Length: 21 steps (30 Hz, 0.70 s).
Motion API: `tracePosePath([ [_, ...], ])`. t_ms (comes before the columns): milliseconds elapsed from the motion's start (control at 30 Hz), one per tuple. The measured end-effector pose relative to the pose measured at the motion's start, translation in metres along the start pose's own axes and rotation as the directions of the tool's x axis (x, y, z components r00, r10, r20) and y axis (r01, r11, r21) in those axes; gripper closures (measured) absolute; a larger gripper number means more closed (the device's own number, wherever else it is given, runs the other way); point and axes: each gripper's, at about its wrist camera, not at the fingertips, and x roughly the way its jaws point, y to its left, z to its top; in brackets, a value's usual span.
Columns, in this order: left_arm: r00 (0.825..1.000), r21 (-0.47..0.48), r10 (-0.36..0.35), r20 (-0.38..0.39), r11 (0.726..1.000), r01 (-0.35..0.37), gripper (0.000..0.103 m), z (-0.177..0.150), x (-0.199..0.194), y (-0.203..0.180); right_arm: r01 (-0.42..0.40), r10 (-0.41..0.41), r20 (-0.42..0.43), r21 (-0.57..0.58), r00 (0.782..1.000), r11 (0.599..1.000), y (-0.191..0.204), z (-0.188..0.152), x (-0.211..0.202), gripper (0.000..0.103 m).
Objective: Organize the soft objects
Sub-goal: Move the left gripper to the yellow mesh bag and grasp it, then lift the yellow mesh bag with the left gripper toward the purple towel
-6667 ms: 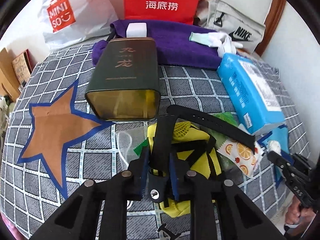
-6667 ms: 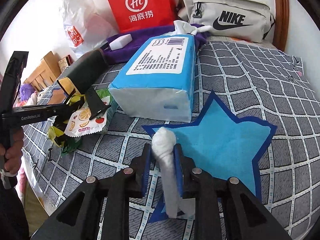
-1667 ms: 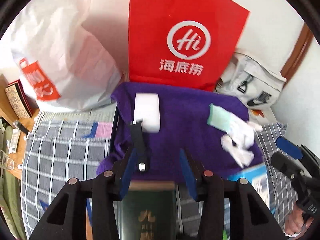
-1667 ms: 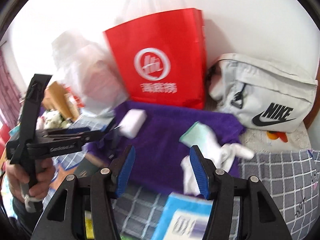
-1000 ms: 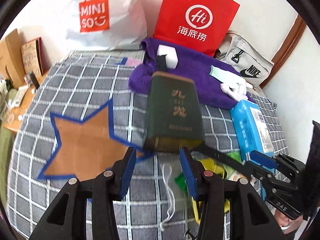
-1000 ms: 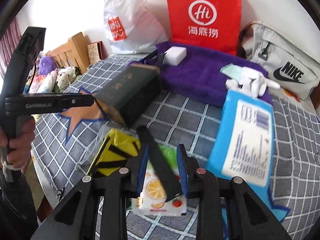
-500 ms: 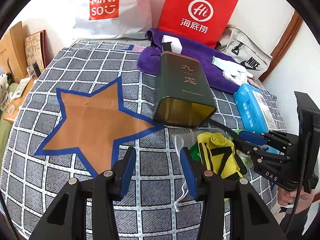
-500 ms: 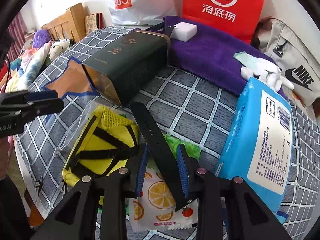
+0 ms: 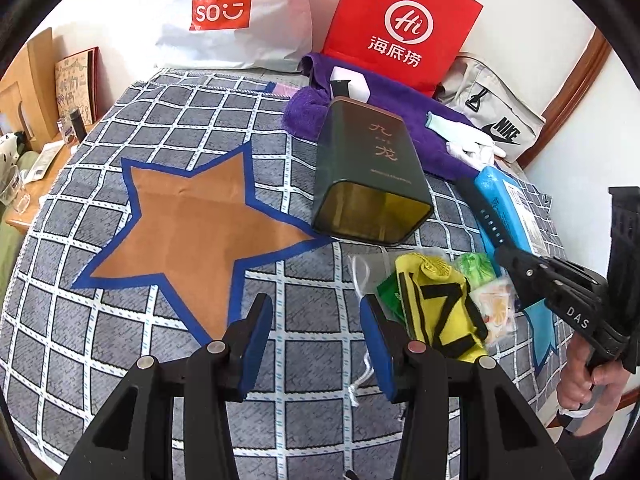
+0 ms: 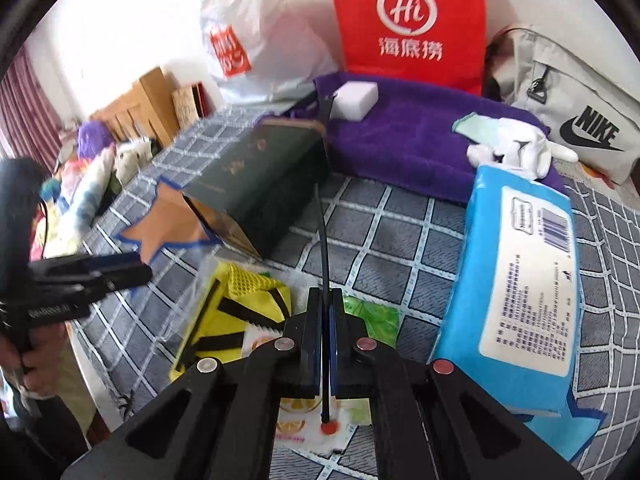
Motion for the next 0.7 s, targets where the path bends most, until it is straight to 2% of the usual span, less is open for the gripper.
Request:
tracePosePath([
  [200, 1.000, 0.011, -0.017, -0.010, 1.000, 0.017, 0.060, -0.004, -0.002, -0.016, -0.009, 0.005, 0.080, 0.044, 0.997, 0.999, -0.009, -0.012, -0.035, 0.100],
  [333, 0.999, 0.025, -0.034, -0.036, 0.999, 0.035, 0.060, -0.004, 0.004, -0.033, 0.011, -0.016, 0.093, 0.058, 0.996, 0.998, -0.018, -0.029, -0.054, 0.100],
  [633, 0.993, 0.069, -0.067, -0.097, 0.995, 0.074, 0.057, -0.009, 0.030, -0.067, 0.101, -0.105, 0.047, 0.085, 0.993, 0.991, -0.048, -0.087, -0.069, 0.100],
  [700, 0.992, 0.084, -0.069, -0.108, 0.993, 0.079, 0.057, -0.010, 0.038, -0.073, 0.096, -0.099, 0.031, 0.098, 0.995, 0.991, -0.056, -0.095, -0.066, 0.100],
])
